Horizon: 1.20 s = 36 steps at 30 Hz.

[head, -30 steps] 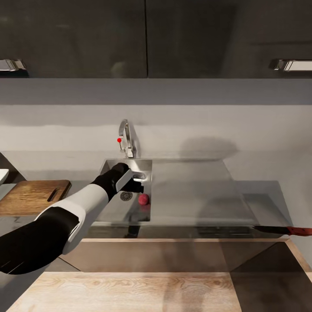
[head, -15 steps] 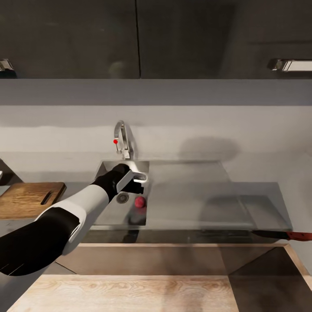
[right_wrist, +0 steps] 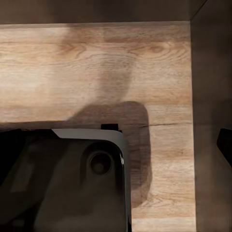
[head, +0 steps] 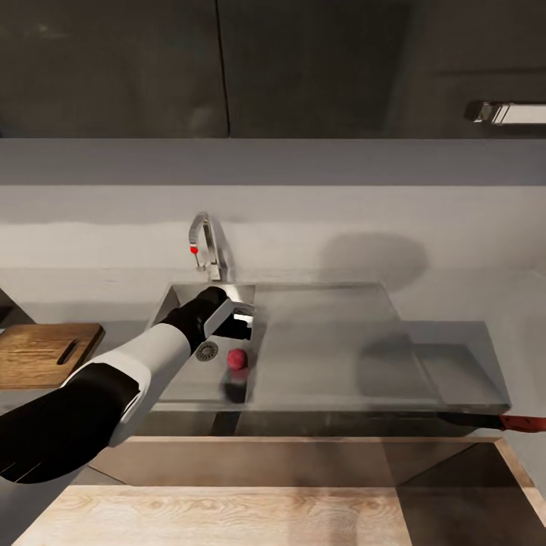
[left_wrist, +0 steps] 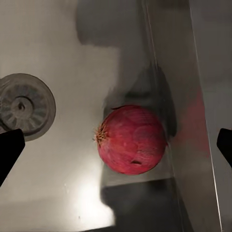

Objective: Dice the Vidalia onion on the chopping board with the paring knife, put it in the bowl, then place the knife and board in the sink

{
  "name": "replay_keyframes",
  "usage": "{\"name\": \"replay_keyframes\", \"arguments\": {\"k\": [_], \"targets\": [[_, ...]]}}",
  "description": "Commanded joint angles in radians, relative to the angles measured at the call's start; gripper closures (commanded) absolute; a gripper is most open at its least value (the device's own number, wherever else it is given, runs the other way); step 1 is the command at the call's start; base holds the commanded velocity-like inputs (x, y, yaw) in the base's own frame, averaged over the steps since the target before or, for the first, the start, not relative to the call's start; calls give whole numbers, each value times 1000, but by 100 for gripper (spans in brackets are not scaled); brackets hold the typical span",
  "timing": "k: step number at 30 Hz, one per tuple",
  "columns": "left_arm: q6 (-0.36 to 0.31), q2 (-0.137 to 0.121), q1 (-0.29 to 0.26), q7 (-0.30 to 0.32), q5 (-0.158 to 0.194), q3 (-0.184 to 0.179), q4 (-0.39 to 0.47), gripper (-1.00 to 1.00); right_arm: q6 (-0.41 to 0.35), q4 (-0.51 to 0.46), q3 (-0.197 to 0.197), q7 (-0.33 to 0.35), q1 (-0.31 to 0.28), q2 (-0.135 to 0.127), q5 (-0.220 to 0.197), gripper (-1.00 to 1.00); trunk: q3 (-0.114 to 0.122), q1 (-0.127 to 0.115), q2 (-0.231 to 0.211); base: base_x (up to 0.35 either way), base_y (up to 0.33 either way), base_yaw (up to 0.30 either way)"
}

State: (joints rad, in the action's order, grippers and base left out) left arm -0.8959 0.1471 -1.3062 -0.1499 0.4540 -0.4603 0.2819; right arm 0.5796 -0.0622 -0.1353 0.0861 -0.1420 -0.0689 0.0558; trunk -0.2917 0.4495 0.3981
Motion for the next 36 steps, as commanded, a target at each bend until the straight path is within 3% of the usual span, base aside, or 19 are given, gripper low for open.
{"name": "replay_keyframes", "arguments": {"k": [1,16,36], "targets": [[-3,-1,-1,-8,11,-6,1,-100,3,1,-9,6,-1,0,6,-100,-2,0,2,-97,-4,0],[-3,-3,18,-8,11,-6,0,-100,3,1,-9,6,-1,0,6,-100,-9,0,2,-143,-1,0],[-3,-3,22,-8,10,-6,2,-100,3,1,-9,6,-1,0,6,-100,-27,0,2,42,0,0]]}}
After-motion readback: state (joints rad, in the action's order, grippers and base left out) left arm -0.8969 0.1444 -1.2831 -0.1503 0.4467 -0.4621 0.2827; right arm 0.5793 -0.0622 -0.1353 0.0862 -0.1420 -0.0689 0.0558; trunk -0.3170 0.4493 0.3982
